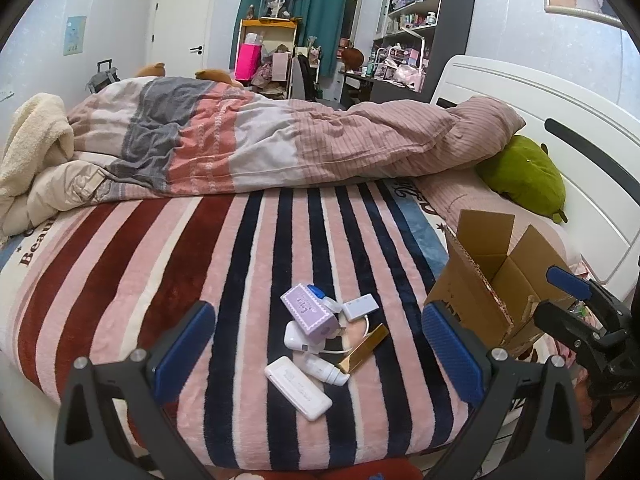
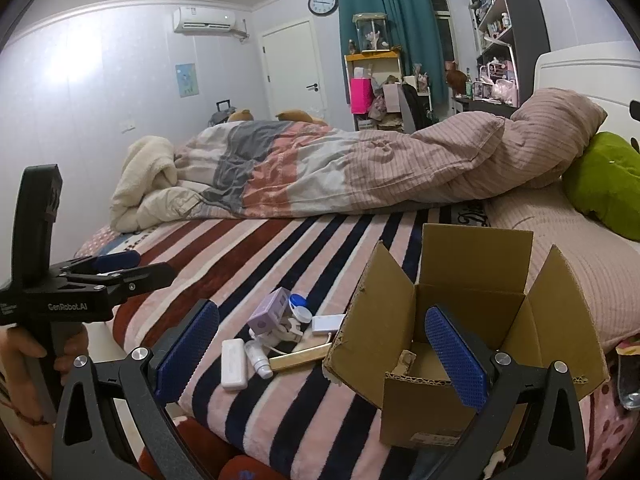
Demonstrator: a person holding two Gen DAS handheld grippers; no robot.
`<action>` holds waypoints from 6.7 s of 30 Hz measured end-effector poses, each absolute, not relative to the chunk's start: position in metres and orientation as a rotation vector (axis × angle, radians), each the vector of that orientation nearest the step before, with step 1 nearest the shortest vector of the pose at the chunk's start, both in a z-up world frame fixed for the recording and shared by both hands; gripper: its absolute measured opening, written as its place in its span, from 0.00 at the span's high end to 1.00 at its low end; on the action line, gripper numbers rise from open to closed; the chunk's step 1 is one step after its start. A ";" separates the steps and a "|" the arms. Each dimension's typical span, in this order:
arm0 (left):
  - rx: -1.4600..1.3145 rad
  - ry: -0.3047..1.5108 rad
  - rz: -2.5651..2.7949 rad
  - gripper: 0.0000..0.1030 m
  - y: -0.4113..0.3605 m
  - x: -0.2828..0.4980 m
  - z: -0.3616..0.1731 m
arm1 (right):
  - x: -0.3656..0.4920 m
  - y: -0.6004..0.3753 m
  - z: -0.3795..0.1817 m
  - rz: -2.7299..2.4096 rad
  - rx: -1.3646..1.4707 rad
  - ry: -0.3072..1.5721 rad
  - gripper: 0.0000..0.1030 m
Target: Organize rigid objects
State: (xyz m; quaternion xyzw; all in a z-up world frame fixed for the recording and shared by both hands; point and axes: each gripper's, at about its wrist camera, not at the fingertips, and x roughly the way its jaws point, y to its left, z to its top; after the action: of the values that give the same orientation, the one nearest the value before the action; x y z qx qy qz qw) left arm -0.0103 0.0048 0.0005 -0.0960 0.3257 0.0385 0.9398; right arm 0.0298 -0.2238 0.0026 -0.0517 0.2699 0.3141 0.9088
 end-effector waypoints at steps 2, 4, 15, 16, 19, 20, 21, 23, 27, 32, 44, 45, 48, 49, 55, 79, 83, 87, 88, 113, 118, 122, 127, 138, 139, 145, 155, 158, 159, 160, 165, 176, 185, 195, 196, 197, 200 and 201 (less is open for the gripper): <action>-0.194 0.664 0.080 0.01 0.005 -0.010 0.000 | 0.030 -0.223 0.003 0.647 -0.107 0.557 0.00; -0.195 0.664 0.080 0.01 0.005 -0.010 0.000 | 0.030 -0.223 0.003 0.646 -0.109 0.556 0.00; -0.191 0.664 0.087 0.01 0.006 -0.012 0.000 | 0.028 -0.224 0.005 0.643 -0.109 0.548 0.00; -0.190 0.663 0.087 0.01 0.006 -0.012 0.000 | 0.028 -0.224 0.005 0.643 -0.109 0.548 0.00; -0.191 0.663 0.087 0.01 0.006 -0.012 0.000 | 0.028 -0.225 0.005 0.644 -0.109 0.546 0.00; -0.191 0.662 0.088 0.01 0.006 -0.012 0.000 | 0.028 -0.225 0.005 0.644 -0.109 0.546 0.00; -0.190 0.662 0.090 0.01 0.007 -0.012 0.000 | 0.028 -0.225 0.007 0.645 -0.111 0.542 0.00; -0.191 0.661 0.092 0.01 0.009 -0.012 0.000 | 0.026 -0.224 0.009 0.645 -0.121 0.529 0.01; -0.200 0.652 0.093 0.01 0.017 -0.014 -0.002 | 0.020 -0.218 0.011 0.649 -0.153 0.502 0.11; -0.204 0.634 0.147 0.01 0.039 -0.015 -0.011 | 0.003 -0.192 0.012 0.707 -0.230 0.435 0.37; -0.277 0.776 0.189 0.01 0.113 -0.004 -0.101 | 0.038 -0.090 -0.126 0.915 -0.322 0.849 0.56; -0.279 0.785 0.191 0.01 0.115 -0.003 -0.106 | 0.042 -0.087 -0.134 0.905 -0.322 0.871 0.56; -0.299 0.793 0.188 0.01 0.123 0.000 -0.117 | 0.047 -0.078 -0.148 0.931 -0.317 0.905 0.56; -0.306 0.793 0.188 0.01 0.125 0.000 -0.118 | 0.049 -0.073 -0.151 0.938 -0.322 0.921 0.56; -0.304 0.802 0.179 0.01 0.127 -0.005 -0.121 | 0.070 -0.048 -0.175 0.903 -0.344 0.994 0.70; -0.219 0.881 -0.695 0.64 -0.124 0.168 0.004 | 0.092 -0.225 0.002 0.736 -0.156 0.663 0.70; -0.203 1.022 -0.714 0.64 -0.169 0.200 -0.021 | 0.126 -0.251 -0.014 0.620 -0.165 0.830 0.70; -0.145 1.079 -0.690 0.64 -0.184 0.202 -0.035 | 0.142 -0.259 -0.029 0.567 -0.190 0.957 0.70; -0.116 1.083 -0.675 0.59 -0.187 0.200 -0.036 | 0.141 -0.260 -0.030 0.561 -0.199 0.968 0.70; -0.178 0.843 -0.070 0.17 0.103 0.065 -0.059 | 0.077 -0.064 -0.070 0.959 -0.346 0.822 0.38; -0.252 0.876 -0.071 0.17 0.125 0.058 -0.100 | 0.104 -0.048 -0.119 0.882 -0.373 0.903 0.36; -0.281 0.899 -0.071 0.17 0.132 0.062 -0.120 | 0.129 -0.035 -0.142 0.785 -0.422 0.889 0.36; -0.290 0.912 -0.083 0.17 0.129 0.068 -0.126 | 0.134 -0.028 -0.152 0.744 -0.490 0.884 0.64; -0.376 0.801 -0.362 0.17 0.071 0.076 -0.054 | 0.090 -0.057 -0.073 0.868 -0.372 0.726 0.64; -0.397 0.780 -0.402 0.17 0.062 0.077 -0.043 | 0.085 -0.063 -0.061 0.883 -0.351 0.698 0.64; -0.388 0.736 -0.543 0.18 0.006 0.093 0.000 | 0.068 -0.108 -0.013 0.908 -0.266 0.593 0.64; -0.256 0.804 -0.623 0.55 -0.108 0.135 0.015 | 0.091 -0.202 0.003 0.787 -0.193 0.620 0.68; -0.224 0.823 -0.636 0.57 -0.139 0.145 0.011 | 0.105 -0.224 0.000 0.746 -0.173 0.664 0.68; -0.226 0.831 -0.640 0.57 -0.146 0.150 0.008 | 0.107 -0.230 0.000 0.737 -0.171 0.675 0.68; -0.228 0.837 -0.645 0.57 -0.152 0.153 0.007 | 0.110 -0.235 -0.001 0.724 -0.176 0.686 0.68; -0.208 0.882 -0.656 0.58 -0.170 0.164 -0.004 | 0.122 -0.253 -0.009 0.690 -0.194 0.750 0.68; -0.141 0.813 -0.506 0.27 -0.129 0.144 0.015 | 0.114 -0.241 -0.016 0.606 -0.308 0.790 0.48; -0.118 0.762 -0.196 0.21 0.003 0.095 0.015 | 0.078 -0.157 -0.004 0.850 -0.310 0.727 0.48; -0.194 0.848 -0.090 0.21 0.093 0.061 -0.071 | 0.075 -0.081 -0.096 0.854 -0.338 0.932 0.47; -0.202 0.857 -0.088 0.21 0.096 0.059 -0.080 | 0.078 -0.083 -0.108 0.796 -0.330 0.953 0.46; -0.213 0.865 -0.088 0.21 0.100 0.056 -0.089 | 0.081 -0.086 -0.118 0.740 -0.316 0.970 0.46; -0.252 0.886 -0.098 0.21 0.106 0.053 -0.109 | 0.087 -0.098 -0.141 0.624 -0.207 1.000 0.46; -0.262 0.892 -0.101 0.21 0.107 0.052 -0.114 | 0.091 -0.102 -0.148 0.597 -0.173 1.012 0.46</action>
State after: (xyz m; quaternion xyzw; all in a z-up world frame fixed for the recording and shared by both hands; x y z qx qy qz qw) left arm 0.0523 0.1071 -0.1141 -0.1264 0.4300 -0.0487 0.8926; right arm 0.0908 -0.1023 -0.1477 -0.0815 0.4766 0.2813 0.8289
